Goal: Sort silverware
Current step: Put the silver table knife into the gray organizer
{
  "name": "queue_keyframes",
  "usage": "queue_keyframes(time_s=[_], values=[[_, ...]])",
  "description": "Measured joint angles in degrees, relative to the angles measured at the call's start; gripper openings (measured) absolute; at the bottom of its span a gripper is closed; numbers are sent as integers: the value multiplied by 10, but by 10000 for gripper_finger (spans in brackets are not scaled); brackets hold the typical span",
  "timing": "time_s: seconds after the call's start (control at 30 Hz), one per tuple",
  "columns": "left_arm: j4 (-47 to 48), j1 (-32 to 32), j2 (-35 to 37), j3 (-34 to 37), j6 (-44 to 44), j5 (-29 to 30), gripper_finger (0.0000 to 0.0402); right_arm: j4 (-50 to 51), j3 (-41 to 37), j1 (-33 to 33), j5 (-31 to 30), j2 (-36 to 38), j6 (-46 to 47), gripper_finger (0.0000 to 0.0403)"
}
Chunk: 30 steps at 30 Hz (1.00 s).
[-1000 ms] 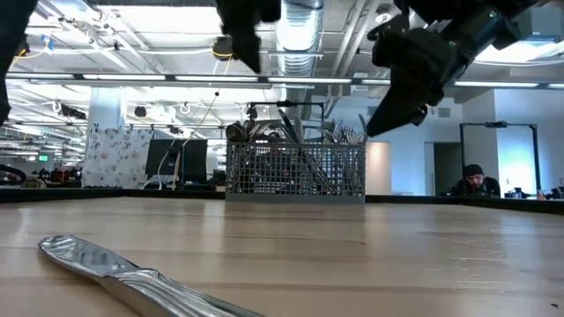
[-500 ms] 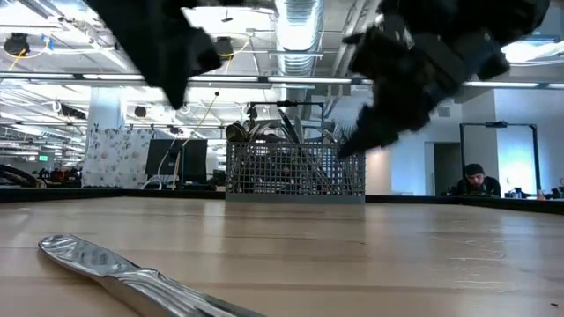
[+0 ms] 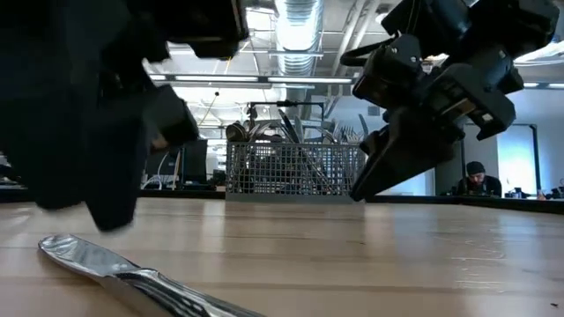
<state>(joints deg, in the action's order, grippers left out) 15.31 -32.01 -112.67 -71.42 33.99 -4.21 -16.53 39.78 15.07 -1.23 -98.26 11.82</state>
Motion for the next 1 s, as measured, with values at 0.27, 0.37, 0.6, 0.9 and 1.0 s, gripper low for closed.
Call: queue_keyframes(time_s=[0.27,0.37,0.6,0.9,1.0], values=[[6,8,-33,-10,-43,6,6,15,0,15,0,0,13,102],[6,25,-56,-12,-63,7,3,16,0,15,0,0,12,102],[-57,111,-86,-13,-143,11,0,66,0,-11,0,0,12,102],[-135,266,-92,-17,-273,30,0,185,0,-62,-2,67,-7,102],[-121,289,-89,-37,-319,25,0,209,0,-85,-2,97,1,102]])
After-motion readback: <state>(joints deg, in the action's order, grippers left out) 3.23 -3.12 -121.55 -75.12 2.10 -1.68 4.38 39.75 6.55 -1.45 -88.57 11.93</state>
